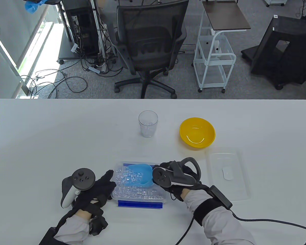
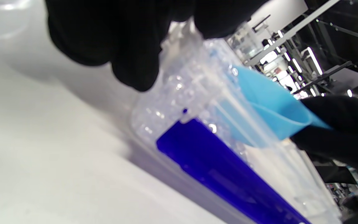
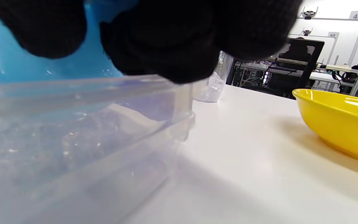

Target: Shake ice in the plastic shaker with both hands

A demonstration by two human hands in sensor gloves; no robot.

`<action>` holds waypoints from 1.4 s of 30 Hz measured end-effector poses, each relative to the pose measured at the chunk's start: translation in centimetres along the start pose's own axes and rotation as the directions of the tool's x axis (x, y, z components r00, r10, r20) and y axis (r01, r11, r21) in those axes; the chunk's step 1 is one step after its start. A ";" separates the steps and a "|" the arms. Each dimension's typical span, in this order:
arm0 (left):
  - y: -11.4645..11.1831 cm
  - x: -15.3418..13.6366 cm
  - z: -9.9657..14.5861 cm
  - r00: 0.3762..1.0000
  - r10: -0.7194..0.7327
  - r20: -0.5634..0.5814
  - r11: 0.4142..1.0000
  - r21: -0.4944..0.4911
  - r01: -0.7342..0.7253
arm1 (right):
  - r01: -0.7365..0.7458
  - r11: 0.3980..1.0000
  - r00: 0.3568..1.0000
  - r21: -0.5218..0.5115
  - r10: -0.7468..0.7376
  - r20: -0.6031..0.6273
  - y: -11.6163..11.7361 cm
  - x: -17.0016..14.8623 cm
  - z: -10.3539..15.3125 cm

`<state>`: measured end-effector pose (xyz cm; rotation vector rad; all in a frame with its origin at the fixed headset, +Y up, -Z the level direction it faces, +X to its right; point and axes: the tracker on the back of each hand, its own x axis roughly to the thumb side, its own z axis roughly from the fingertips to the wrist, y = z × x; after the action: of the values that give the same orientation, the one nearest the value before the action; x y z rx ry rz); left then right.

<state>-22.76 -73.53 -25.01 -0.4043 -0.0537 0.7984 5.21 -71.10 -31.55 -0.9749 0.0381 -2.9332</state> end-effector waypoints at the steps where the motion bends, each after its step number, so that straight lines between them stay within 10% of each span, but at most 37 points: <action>1: 0.0 0.0 0.0 1.000 0.001 0.000 1.000 0.000 -0.001 | 0.001 1.000 1.000 -0.001 -0.001 -0.002 -0.2 -0.1 0.2; 22: -0.2 0.1 0.1 1.000 -0.003 -0.002 1.000 0.004 0.003 | 0.194 0.963 0.972 -0.187 -0.215 -0.096 -5.3 -4.2 5.4; 42: -0.2 0.2 0.2 1.000 -0.020 0.000 1.000 0.011 0.020 | 0.241 0.938 0.935 -0.251 -0.293 -0.201 -10.0 -6.4 4.9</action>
<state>-22.50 -73.49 -24.77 -0.3925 -0.0536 0.7785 12.87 -60.85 -31.03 -0.6935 0.2704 -3.3442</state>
